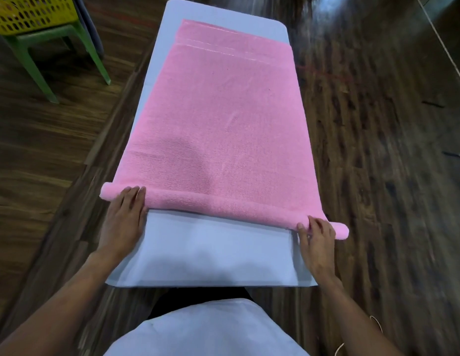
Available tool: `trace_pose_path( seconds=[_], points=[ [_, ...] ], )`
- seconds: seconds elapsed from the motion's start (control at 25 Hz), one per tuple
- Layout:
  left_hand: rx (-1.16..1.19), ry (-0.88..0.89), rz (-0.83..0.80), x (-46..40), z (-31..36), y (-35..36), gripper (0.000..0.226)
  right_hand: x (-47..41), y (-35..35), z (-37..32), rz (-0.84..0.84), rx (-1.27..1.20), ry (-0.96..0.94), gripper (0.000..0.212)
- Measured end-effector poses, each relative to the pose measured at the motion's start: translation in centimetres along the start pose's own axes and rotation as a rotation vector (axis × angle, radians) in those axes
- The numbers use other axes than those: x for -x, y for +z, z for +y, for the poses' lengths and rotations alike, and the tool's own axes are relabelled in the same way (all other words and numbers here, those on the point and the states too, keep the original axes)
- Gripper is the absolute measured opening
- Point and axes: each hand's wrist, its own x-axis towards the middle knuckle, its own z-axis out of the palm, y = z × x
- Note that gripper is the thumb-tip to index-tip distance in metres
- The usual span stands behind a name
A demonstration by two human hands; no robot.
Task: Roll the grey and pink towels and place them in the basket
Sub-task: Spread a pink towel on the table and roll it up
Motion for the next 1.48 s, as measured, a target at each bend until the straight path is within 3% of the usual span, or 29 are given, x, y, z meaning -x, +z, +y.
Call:
trace_pose_path(
  seconds=[0.12,0.24,0.36,0.44,0.56,0.68,0.8,0.92,1.0,1.12,1.24,1.32,1.48],
  points=[
    [0.030,-0.034,-0.034,-0.3,0.1,0.0,0.055,-0.6,-0.4,-0.4,-0.099,-0.013,0.017,0.062],
    [0.025,-0.002,-0.029,-0.3,-0.2,-0.5,0.050,-0.5,-0.8,0.2,-0.116,0.013,-0.100,0.057],
    [0.054,0.001,-0.069,-1.4,-1.3,-0.8,0.046,-1.1,-1.6,0.0,-0.146,-0.151,0.042,0.028],
    [0.063,0.002,-0.082,-2.6,-1.7,-1.1,0.041,-2.1,-2.0,-0.5,-0.106,-0.154,0.011,0.012],
    [0.079,0.042,-0.134,-2.8,-2.4,-1.9,0.043,-2.2,-2.4,-0.3,-0.128,-0.043,-0.076,0.017],
    [0.075,0.066,-0.288,-2.3,-3.5,-3.0,0.057,-0.8,-2.7,0.8,-0.138,0.047,-0.125,0.024],
    [0.180,0.017,-0.399,-4.0,-3.9,-2.8,0.053,-1.1,-2.7,2.1,-0.182,0.091,-0.127,0.033],
    [0.298,-0.051,-0.276,-6.3,-3.3,-2.4,0.037,-3.0,-2.3,2.0,-0.171,-0.035,0.005,0.030],
    [0.169,-0.035,-0.099,-6.1,-2.4,-2.1,0.024,-3.4,-2.1,0.9,-0.042,-0.091,0.082,0.016],
    [0.103,0.027,0.011,-3.5,-1.1,-1.8,0.027,-1.7,-1.6,-0.1,0.112,0.157,0.039,0.013],
    [0.077,0.101,-0.010,-2.4,-1.4,-1.7,0.043,0.6,-1.3,0.8,0.069,0.177,-0.097,0.029],
    [0.070,0.056,-0.052,-3.2,-1.6,-1.7,0.047,0.5,-1.4,1.9,0.006,0.147,-0.169,0.041],
    [0.087,0.033,-0.120,-4.3,-2.0,-2.3,0.049,-0.6,-1.8,1.8,-0.049,0.077,-0.138,0.029]
  ],
)
